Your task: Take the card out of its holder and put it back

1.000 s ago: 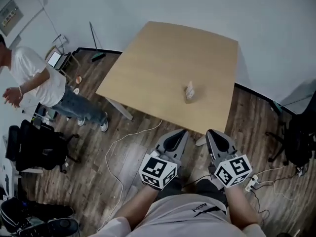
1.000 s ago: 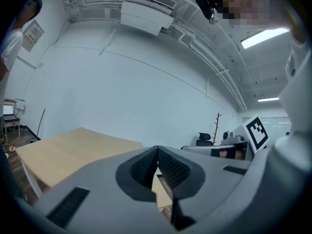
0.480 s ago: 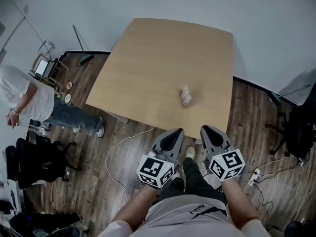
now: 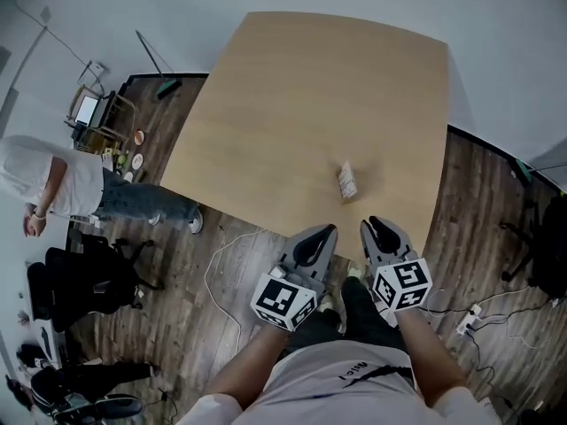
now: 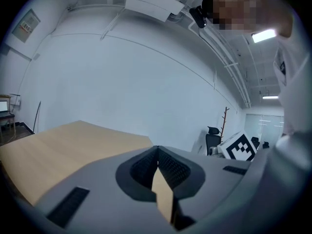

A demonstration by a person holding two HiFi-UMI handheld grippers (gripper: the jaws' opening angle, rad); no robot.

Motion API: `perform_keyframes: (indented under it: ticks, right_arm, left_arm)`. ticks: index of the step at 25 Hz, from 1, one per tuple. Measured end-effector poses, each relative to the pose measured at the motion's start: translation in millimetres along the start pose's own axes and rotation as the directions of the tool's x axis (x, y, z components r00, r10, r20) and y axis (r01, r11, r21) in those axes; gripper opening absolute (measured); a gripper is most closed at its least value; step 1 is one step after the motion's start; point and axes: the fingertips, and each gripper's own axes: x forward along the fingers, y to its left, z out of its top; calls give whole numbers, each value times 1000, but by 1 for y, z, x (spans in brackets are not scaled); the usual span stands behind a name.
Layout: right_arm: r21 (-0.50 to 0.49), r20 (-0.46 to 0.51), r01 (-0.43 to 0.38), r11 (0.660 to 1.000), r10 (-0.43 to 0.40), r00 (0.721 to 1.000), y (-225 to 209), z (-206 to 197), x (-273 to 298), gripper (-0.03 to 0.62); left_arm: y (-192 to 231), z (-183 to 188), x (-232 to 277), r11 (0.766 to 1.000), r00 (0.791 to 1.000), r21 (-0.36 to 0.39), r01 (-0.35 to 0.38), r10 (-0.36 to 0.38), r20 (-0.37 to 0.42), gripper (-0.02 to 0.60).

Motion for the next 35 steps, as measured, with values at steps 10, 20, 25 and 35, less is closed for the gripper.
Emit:
perform_keyframes:
  ticks: [10,20,25,35]
  right_arm:
    - [37,-88,44,998,-41,995,-31,-54,79,77]
    - [33,-103,89,996,-85,991,-52,-67,122,80]
    - [23,-103,118,993,-115,988,-58,-67,133,77]
    - [-2,-71,192,981,-191,979,-63,-54,129,26]
  left_arm:
    - [54,-58,36,999,998,-48,-8,5,-60,12]
    - [72,-86,44,996,994,-91,-23,13,-111,12]
    - [79,-93,43,994,991,-100,-38,24,-130,12]
    - [85,-86,37,994,992,-97,-44,32,-121,12]
